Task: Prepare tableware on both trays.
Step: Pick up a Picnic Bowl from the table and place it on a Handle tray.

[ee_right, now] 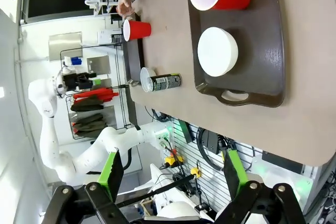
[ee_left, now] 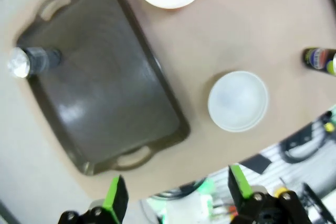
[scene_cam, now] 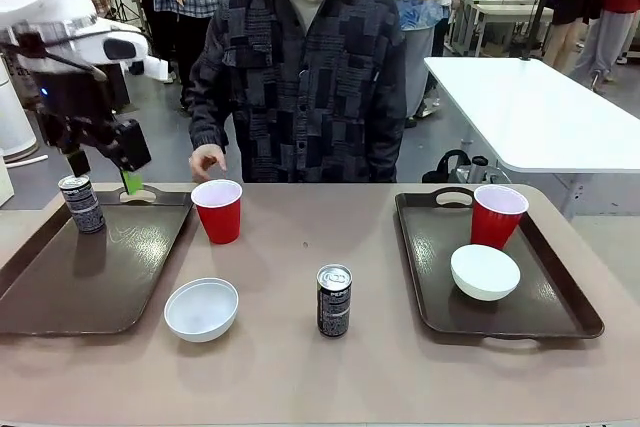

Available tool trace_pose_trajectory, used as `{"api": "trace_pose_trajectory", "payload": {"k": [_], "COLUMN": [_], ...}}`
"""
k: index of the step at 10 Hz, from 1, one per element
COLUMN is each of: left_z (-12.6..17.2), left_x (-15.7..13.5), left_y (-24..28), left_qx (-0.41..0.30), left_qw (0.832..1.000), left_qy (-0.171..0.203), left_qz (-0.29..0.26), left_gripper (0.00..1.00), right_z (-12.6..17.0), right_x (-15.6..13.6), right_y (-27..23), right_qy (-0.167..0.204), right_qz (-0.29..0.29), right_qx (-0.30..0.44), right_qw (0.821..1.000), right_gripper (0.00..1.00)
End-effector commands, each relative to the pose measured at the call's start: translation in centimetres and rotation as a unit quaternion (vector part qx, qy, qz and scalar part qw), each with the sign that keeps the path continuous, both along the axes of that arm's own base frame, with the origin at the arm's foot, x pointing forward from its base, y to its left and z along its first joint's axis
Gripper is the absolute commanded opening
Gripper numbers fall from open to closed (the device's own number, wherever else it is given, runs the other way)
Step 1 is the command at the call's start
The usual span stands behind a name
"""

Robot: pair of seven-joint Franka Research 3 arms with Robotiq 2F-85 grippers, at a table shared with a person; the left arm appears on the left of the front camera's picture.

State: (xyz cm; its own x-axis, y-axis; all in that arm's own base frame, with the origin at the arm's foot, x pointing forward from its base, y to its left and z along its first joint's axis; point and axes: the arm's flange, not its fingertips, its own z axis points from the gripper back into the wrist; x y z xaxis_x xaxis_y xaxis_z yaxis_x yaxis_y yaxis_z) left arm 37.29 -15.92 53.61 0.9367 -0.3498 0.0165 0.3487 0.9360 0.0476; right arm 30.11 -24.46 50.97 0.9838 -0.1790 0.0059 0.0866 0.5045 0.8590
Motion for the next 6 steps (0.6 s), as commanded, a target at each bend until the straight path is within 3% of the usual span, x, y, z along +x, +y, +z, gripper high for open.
{"api": "trace_pose_trajectory", "payload": {"k": [1, 2, 4, 6], "left_z": [-4.6, -6.9, -9.2, -11.5], "left_x": [-3.4, -4.1, -3.6, -3.6], "left_y": [-3.4, -4.2, -4.7, -5.6], "left_qx": [-0.002, -0.006, -0.010, -0.046], "left_qw": [0.995, 0.992, 0.986, 0.986], "left_qy": [0.035, 0.045, 0.026, -0.003], "left_qz": [0.095, 0.117, 0.162, 0.158], "left_gripper": [1.00, 1.00, 1.00, 1.00], "right_z": [0.2, 0.2, 0.2, 0.2], "right_x": [-0.3, -0.3, -0.3, -0.3], "right_y": [0.0, 0.0, 0.0, 0.0], "right_qy": [0.008, 0.008, 0.008, 0.008], "right_qz": [0.000, 0.000, 0.000, 0.000], "right_qx": [-0.003, -0.003, -0.003, -0.003], "right_qw": [1.000, 1.000, 1.000, 1.000], "right_gripper": [1.00, 1.00, 1.00, 1.00]}}
